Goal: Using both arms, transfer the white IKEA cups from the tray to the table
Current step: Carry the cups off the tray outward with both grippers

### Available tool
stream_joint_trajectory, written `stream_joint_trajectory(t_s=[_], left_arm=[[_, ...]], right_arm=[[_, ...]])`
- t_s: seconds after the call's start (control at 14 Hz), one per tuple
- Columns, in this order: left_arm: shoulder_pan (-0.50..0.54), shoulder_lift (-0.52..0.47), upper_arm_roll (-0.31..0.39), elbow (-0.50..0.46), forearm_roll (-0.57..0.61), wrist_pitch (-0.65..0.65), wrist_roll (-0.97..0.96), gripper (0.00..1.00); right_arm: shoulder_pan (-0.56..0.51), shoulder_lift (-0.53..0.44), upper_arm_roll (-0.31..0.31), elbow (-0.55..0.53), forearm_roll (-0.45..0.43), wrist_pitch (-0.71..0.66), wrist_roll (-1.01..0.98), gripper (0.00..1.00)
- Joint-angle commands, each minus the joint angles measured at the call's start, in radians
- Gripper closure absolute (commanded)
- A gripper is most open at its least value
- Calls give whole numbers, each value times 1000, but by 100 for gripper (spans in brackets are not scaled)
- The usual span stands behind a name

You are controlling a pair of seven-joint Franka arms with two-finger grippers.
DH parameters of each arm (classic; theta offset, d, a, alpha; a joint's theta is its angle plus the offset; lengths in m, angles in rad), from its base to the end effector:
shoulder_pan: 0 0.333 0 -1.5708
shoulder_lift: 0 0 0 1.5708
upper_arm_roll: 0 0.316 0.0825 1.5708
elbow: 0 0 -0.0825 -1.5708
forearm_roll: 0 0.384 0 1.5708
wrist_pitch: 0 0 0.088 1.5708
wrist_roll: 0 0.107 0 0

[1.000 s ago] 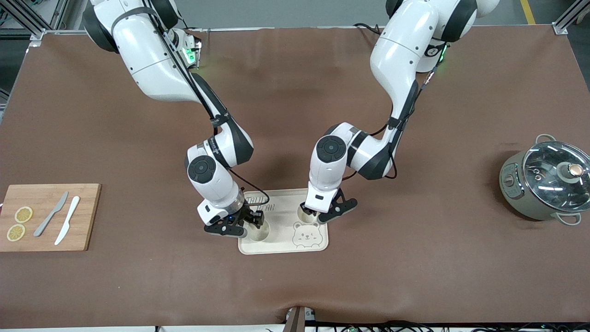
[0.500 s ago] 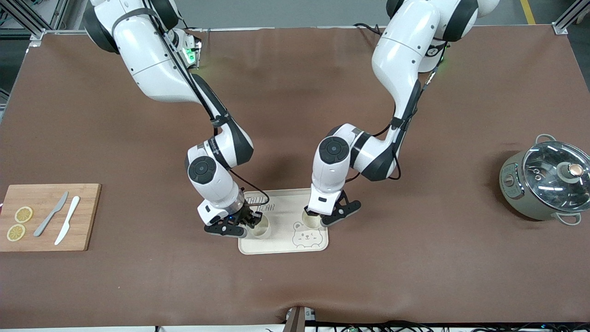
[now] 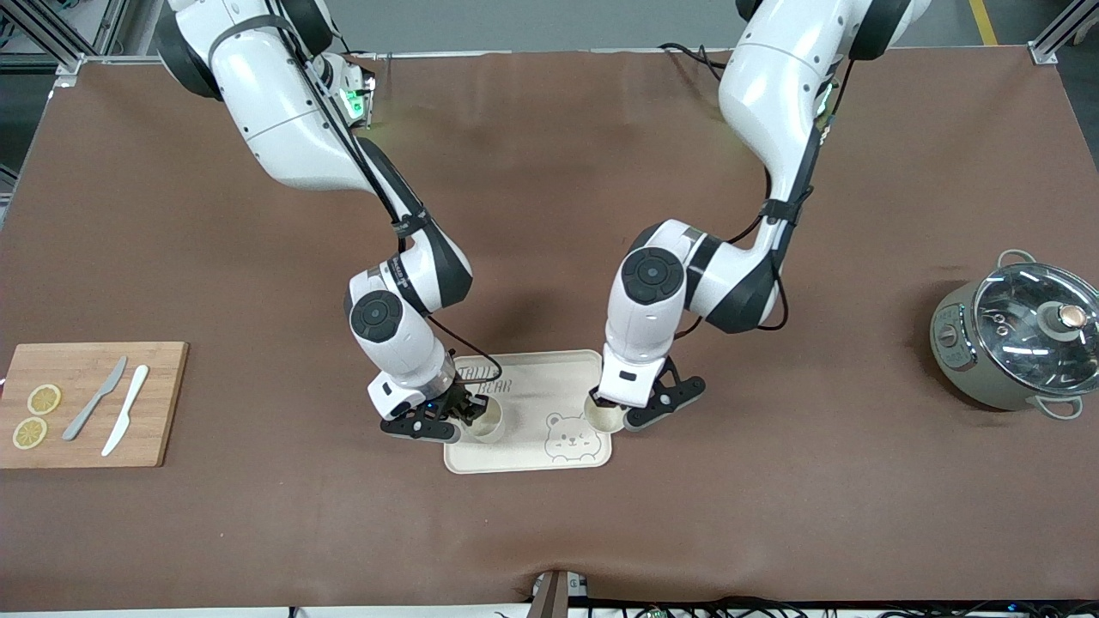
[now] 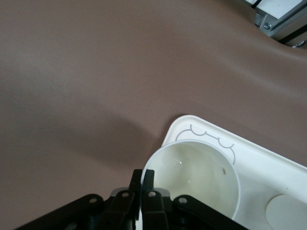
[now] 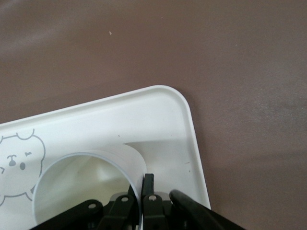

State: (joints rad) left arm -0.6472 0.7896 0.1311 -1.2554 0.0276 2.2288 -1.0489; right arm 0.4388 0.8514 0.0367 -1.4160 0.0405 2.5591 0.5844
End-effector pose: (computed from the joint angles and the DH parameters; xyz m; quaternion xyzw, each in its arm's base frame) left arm 0.6545 -0.4018 0.3094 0.9665 0.2318 0.1066 0.0269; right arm 0.6740 0.3393 0.2192 -0.9860 0.0771 -0.1122 0.0961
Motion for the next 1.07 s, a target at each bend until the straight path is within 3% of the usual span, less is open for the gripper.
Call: stream_joint_trajectory(t_s=[0.0, 0.21, 0.5, 1.0], left_arm=[[35, -42, -1, -24, 15, -40, 61, 100], [76, -50, -1, -30, 17, -73, 108, 100], [152, -82, -4, -74, 15, -112, 220, 100], [299, -113, -10, -137, 9, -100, 415, 100]], right_arm=[[8, 18, -6, 31, -13, 0, 19, 100], [8, -11, -4, 48, -5, -26, 19, 100], [-21, -73, -4, 129, -7, -272, 3, 100], [-181, -201, 3, 124, 9, -520, -322, 100]])
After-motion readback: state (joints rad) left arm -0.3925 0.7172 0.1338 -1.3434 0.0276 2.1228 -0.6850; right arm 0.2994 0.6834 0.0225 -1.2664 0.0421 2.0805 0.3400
